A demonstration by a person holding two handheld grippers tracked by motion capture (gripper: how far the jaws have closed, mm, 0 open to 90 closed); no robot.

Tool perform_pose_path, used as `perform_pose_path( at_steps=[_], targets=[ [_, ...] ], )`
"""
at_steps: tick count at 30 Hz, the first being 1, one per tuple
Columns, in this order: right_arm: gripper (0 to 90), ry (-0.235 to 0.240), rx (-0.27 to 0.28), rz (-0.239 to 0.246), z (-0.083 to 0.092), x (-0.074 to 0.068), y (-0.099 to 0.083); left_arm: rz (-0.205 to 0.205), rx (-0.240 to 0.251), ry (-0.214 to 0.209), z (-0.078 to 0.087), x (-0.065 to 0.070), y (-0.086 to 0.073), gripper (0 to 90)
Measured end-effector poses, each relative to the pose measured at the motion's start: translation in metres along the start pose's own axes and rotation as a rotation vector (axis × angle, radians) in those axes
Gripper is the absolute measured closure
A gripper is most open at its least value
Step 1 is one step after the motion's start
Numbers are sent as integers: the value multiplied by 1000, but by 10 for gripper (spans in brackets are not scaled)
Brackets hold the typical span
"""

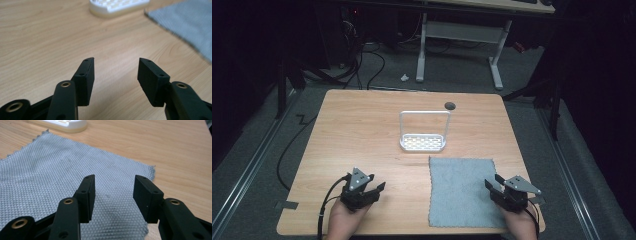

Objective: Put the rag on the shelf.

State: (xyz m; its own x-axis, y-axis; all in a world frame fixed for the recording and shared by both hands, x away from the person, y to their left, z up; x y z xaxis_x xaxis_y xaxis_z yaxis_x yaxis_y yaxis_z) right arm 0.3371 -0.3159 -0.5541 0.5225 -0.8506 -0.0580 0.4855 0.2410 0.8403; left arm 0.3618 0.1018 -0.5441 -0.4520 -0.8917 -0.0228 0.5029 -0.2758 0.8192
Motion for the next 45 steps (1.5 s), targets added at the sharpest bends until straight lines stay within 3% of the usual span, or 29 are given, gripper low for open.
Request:
perform_pose_path(
  at_steps=[3,8,11,18,26,32,36,38,41,45],
  targets=[
    [531,-21,12,13,1,-4,2,6,26,3,-1,-5,6,466],
    [529,-32,21,17,1,-4,4,19,-27,-2,-13,-9,-9,468],
    [522,-30,15,13,0,-3,2,36,-34,-1,-15,-9,-10,470],
    [515,-12,26,-1,2,-3,3,20,-27,3,-15,-4,-10,469],
    [502,-11,17,0,2,-2,4,-3,-26,-55,-15,14,-9,531],
    [507,2,-27,-23,0,1,0,-47,-27,-124,-13,40,-7,691],
    [557,8,-13,-6,2,1,2,-49,-29,-197,-15,69,-3,834],
    [592,8,-4,-19,5,1,4,-85,-41,-216,-20,86,-1,885],
    [610,11,2,-23,6,2,4,-121,-62,-247,-29,111,1,898],
    [610,14,2,-24,6,2,4,-136,-75,-262,-44,136,7,899]
  ],
)
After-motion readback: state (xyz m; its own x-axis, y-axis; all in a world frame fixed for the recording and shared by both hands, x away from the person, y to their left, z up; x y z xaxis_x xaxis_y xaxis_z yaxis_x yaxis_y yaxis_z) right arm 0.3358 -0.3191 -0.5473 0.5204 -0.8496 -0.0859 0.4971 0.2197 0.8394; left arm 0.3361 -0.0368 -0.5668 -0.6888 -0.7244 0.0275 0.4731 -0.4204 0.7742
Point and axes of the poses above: each handheld gripper's, and its own axes: z roughly backward along the jaws, y roughly out of its top, x roughly to its right, the point moved 7 cm from there along -z, roughly forward along the jaws, and after that the axes turned 13 degrees about y, right-handed, at the moved point
